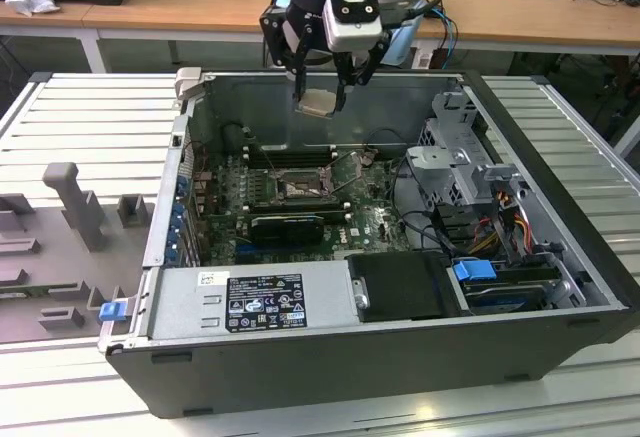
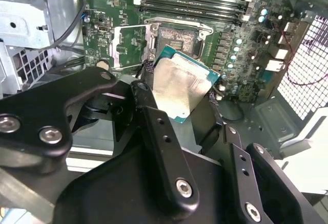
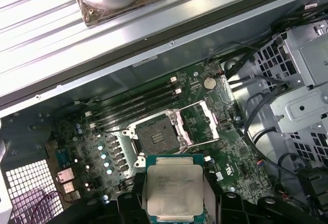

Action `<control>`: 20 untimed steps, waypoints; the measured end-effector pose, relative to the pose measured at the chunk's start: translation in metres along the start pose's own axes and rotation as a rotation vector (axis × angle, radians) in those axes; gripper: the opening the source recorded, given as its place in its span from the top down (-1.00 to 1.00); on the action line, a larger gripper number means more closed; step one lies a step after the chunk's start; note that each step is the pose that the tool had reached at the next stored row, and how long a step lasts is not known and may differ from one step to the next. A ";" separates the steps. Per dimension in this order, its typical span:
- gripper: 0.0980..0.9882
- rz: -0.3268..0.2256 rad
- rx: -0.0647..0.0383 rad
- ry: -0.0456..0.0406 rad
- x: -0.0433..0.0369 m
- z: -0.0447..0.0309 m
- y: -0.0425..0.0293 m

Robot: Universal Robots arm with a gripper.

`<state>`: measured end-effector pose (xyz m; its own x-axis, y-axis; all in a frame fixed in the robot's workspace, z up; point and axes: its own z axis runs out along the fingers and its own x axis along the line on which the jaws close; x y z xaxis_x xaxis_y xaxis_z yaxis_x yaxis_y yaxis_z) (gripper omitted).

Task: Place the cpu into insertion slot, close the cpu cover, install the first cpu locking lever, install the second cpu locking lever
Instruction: 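Place the cpu into insertion slot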

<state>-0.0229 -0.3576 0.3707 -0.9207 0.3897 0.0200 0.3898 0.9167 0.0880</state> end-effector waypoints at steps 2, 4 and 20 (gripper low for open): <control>0.03 0.012 0.000 -0.0010 0.0000 0.0001 0.0000; 0.03 0.024 0.000 -0.0021 0.0000 0.0001 0.0000; 0.03 0.122 -0.003 -0.0108 0.0000 0.0003 0.0000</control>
<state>-0.0229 -0.3576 0.3704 -0.8661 0.4994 0.0200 0.4991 0.8621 0.0881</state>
